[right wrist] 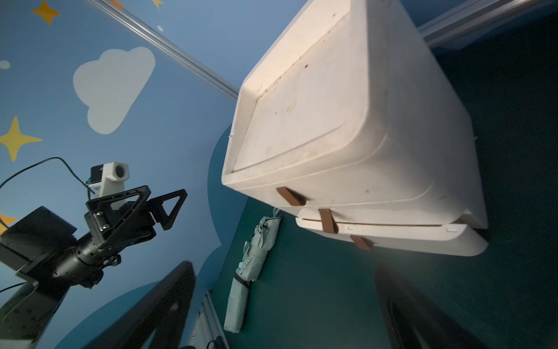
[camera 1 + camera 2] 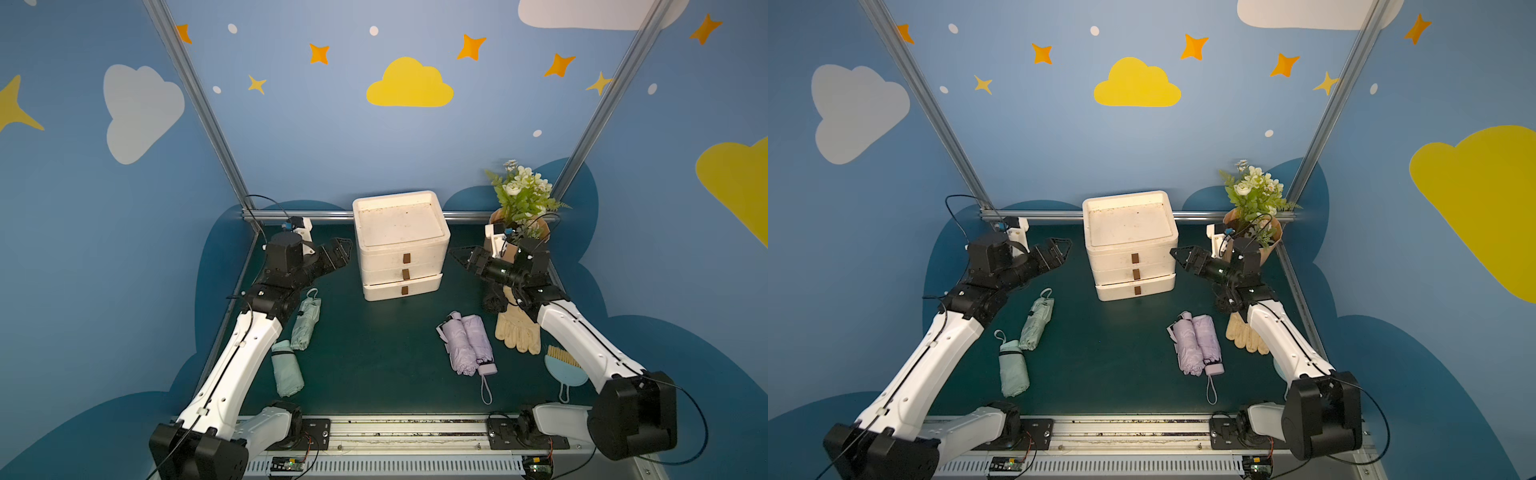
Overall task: Place the umbrella in the drawer by color
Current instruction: Open the drawer in the storage box.
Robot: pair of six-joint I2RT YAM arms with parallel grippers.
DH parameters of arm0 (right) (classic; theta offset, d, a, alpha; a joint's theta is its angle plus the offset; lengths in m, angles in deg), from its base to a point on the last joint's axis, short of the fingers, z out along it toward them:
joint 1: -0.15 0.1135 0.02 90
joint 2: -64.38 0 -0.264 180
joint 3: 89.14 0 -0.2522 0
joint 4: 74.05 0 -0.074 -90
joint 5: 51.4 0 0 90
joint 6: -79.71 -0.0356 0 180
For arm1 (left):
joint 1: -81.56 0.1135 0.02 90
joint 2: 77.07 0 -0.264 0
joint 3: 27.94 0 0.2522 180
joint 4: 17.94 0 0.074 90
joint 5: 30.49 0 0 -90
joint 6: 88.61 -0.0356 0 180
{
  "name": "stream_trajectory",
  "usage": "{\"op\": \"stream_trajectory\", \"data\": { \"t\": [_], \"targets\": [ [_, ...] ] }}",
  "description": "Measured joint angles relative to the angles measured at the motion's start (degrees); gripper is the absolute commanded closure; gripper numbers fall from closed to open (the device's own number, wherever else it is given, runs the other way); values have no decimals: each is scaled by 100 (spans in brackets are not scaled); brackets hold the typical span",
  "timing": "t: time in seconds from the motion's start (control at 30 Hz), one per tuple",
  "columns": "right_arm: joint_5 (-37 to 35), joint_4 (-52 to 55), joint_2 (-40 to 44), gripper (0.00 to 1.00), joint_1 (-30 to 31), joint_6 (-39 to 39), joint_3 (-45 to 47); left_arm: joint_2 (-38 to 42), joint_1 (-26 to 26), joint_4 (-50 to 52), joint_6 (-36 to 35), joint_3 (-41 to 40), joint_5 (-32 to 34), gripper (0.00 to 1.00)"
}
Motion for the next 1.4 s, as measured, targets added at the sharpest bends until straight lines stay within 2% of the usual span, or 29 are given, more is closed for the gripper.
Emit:
{"op": "stream_trajectory", "data": {
  "t": [0.2,0.43,0.67,0.97,1.2,1.4],
  "targets": [
    [-306,-1150,85,6,817,-684,984,942,24,-83,437,-1300,-31,0],
    [-745,-2815,-1119,8,1349,-1344,1032,1370,24,-175,861,-2061,-92,0],
    [-1137,-3654,-2203,9,1550,-1613,514,1641,24,-160,953,-2146,-66,0],
    [-1176,-4310,-3058,11,1558,-1816,-98,1727,24,-7,946,-2146,31,0],
    [-1176,-4454,-3200,13,1558,-1849,-195,1720,24,24,946,-2146,70,0],
    [-1641,-4778,-3195,16,1558,-1904,24,1655,24,17,949,-2146,83,0]
  ]
}}
